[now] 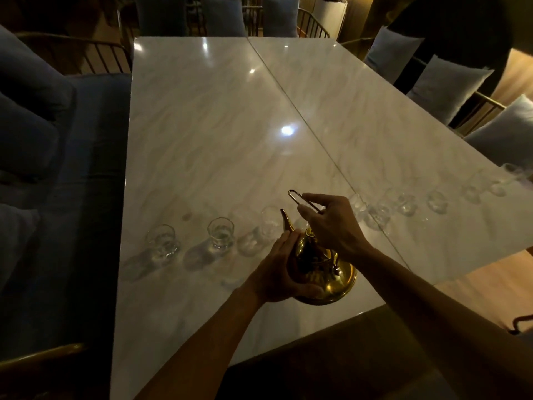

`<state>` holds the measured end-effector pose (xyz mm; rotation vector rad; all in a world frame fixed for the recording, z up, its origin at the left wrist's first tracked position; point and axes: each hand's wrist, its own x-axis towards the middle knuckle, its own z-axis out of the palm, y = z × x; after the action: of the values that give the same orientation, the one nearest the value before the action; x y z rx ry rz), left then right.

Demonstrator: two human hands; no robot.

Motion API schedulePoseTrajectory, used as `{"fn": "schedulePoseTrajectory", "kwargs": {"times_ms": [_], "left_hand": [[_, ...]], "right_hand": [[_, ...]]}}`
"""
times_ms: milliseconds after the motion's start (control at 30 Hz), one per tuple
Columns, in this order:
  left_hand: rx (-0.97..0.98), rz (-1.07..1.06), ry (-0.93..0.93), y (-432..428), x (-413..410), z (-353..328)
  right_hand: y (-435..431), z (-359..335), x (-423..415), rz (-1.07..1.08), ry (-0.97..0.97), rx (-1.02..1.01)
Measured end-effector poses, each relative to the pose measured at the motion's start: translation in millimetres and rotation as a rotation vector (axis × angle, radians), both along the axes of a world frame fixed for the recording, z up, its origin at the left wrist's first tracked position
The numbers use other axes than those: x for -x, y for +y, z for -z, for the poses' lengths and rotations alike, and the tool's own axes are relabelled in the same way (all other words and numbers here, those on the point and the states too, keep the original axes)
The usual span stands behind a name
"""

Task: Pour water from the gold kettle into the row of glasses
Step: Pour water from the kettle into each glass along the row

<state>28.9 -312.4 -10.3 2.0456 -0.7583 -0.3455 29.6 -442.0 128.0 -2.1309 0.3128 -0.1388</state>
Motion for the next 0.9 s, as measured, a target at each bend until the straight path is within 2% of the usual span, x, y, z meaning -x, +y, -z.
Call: {"fn": "schedulePoseTrajectory", "kwargs": {"times_ms": [533, 900], "left_hand": [[0.098, 0.071, 0.275, -12, -13, 19], [0.139, 0.074, 0.41, -10, -27, 25]], "right_hand": [[-9, 16, -38, -0.091, 0.175, 0.194], [-4, 24, -66, -0.105, 0.264, 0.247]]}}
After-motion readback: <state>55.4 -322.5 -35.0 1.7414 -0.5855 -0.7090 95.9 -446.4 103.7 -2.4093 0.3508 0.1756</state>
